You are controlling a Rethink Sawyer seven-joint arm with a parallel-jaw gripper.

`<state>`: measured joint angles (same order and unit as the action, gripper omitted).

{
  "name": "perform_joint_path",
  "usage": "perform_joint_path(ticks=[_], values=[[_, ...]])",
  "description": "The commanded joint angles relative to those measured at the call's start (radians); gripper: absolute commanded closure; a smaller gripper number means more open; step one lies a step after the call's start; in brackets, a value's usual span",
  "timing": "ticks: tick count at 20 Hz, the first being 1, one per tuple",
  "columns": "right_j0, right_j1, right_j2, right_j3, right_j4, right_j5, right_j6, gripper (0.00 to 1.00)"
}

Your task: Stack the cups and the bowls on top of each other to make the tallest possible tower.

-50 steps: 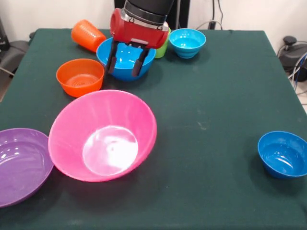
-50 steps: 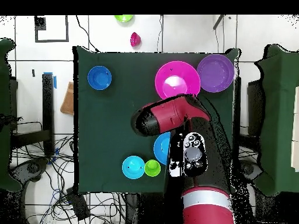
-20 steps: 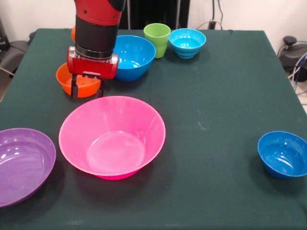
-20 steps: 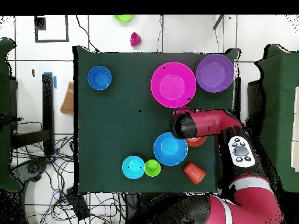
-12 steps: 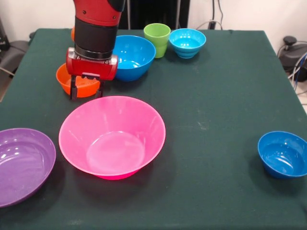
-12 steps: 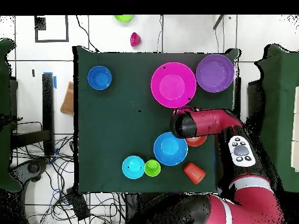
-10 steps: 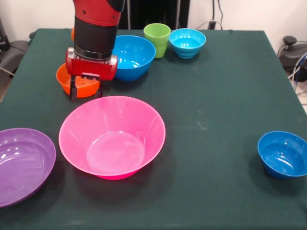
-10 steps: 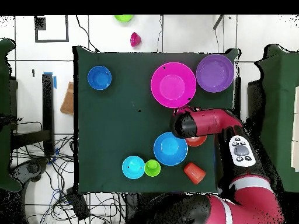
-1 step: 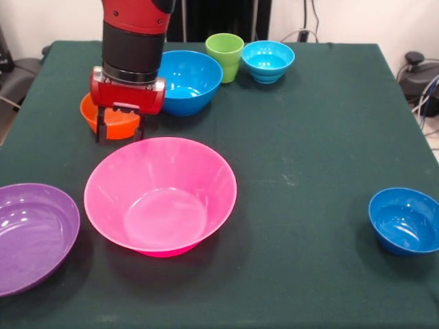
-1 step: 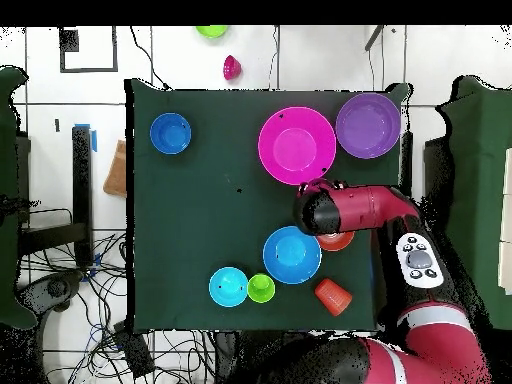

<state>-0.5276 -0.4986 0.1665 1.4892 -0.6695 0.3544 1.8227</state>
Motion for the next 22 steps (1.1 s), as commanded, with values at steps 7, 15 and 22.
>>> perform_joint_path(ticks=[7, 15, 22], values=[[-0.029, -0.17, 0.137, 0.083, 0.166, 0.338, -0.125, 0.0], [-0.043, -0.19, 0.133, 0.097, 0.203, 0.339, -0.093, 0.0], [-0.061, -0.193, 0.137, 0.109, 0.216, 0.329, -0.088, 0.0]])
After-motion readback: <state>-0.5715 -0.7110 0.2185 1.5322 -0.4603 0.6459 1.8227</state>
